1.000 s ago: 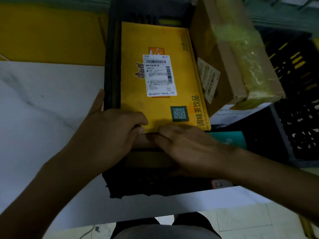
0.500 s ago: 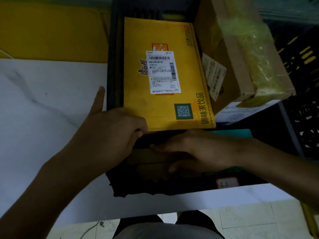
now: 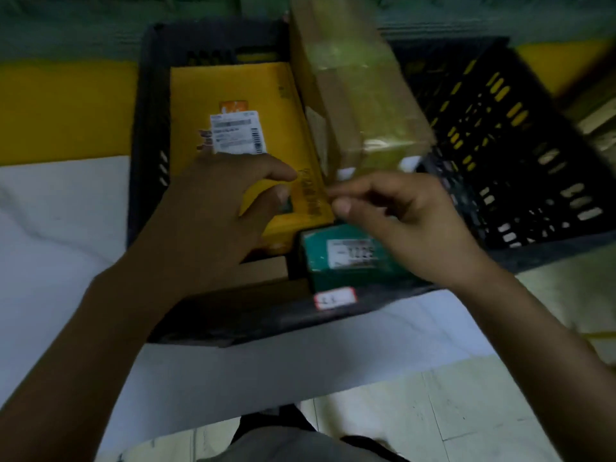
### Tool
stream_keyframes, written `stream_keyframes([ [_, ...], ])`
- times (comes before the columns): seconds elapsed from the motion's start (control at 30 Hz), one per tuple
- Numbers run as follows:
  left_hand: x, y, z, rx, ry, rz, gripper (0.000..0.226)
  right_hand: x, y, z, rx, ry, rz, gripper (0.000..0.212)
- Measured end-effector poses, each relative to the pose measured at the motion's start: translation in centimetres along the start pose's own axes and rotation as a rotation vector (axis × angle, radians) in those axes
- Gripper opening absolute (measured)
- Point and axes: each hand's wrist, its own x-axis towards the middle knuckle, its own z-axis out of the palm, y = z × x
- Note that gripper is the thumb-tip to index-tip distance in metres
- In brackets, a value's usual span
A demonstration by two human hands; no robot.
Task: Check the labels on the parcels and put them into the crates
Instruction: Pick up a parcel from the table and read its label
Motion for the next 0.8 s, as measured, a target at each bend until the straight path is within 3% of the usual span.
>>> stream_keyframes([
  [0.1, 0.4, 5.7, 2.8, -0.097, -0.021, 0.052, 0.020, -4.6, -0.7, -3.8, 0.106, 0.257, 0.008, 0.014],
  [0.23, 1.4, 13.8, 7.9, -0.455, -0.114, 0.048, 0.039, -12.7, -0.2, -10.0, 0.167, 0.485, 0.053, 0.018],
  [0.37, 1.7, 24.6, 15.2, -0.848, -0.188, -0.009, 0.040, -23.5, 0.7, -18.8, 0.257, 0.792, 0.146, 0.050],
  [0.47, 0.7, 32.3, 20.7, -0.979, -0.261, -0.003, 0.051, -31.7, 1.1, -24.6, 0.272, 0.938, 0.195, 0.054],
  [0.6, 0.2, 41.5, 27.7, -1.068, -0.424, 0.048, 0.057, -42.3, 0.9, -30.5, 0.248, 1.203, 0.250, 0.075],
  [0.8, 0.6, 52.8, 36.6, -1.112, -0.738, 0.188, 0.083, -54.1, 1.4, -36.6, 0.206, 1.513, 0.258, 0.078],
])
